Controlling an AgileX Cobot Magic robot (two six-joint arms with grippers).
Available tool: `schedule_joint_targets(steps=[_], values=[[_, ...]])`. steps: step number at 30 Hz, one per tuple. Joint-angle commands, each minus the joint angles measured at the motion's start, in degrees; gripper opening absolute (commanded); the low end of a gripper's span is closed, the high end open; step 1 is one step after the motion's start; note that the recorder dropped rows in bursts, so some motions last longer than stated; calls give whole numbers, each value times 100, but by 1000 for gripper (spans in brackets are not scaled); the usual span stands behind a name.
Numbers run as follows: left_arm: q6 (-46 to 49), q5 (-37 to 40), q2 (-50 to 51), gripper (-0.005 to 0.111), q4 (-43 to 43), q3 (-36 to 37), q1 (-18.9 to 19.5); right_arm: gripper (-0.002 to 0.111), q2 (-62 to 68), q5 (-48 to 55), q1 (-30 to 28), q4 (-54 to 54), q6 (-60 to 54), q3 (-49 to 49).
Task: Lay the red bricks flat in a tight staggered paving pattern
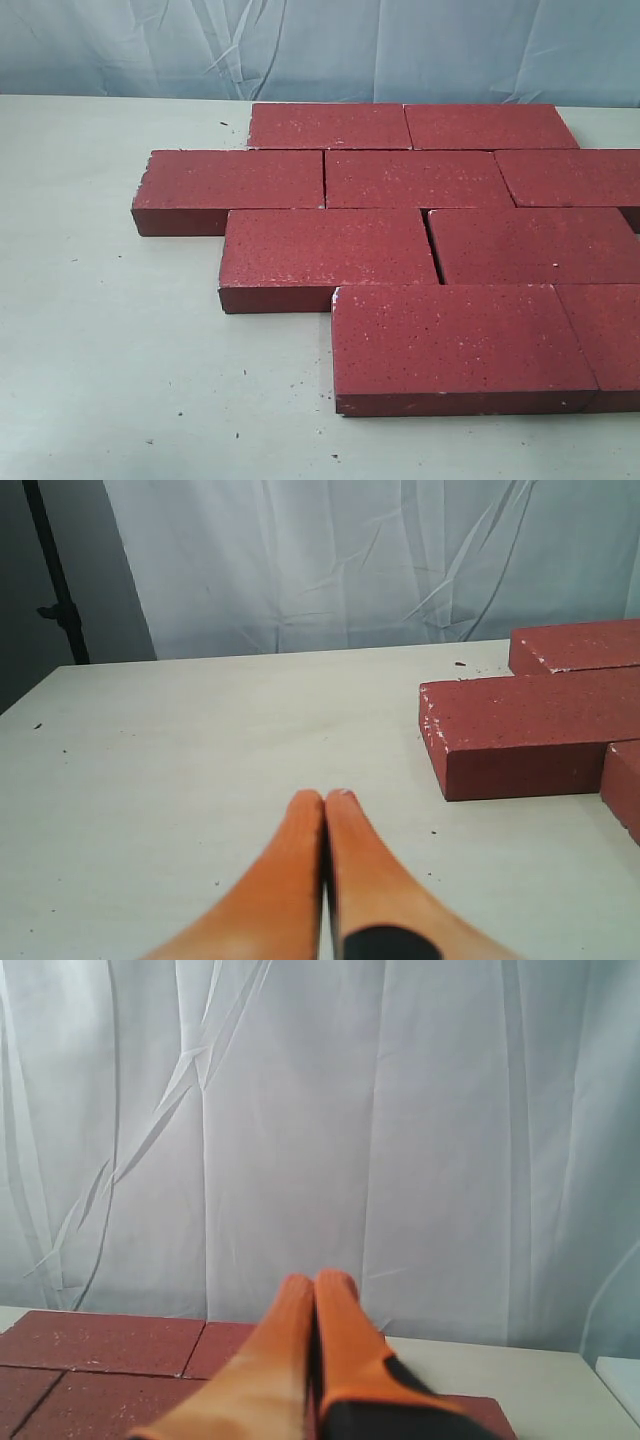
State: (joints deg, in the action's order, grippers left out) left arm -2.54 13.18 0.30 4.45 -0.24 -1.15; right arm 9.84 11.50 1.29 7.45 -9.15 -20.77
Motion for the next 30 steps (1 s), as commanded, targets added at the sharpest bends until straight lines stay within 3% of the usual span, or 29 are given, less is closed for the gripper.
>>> schedule_joint_targets(steps=[1,10,20,30], values=[[-2,13,-30,0,-44,24,-10,-1,-36,1,-25,-114,17,205],[-2,13,-30,0,-44,24,-10,-1,-50,-123,-25,-446,516,1235],[-2,13,-30,0,-44,24,-10,-1,-984,-134,-25,-558,488,2051],[-2,13,-30,0,-44,24,-10,-1,-984,572,-25,-598,624,2077]])
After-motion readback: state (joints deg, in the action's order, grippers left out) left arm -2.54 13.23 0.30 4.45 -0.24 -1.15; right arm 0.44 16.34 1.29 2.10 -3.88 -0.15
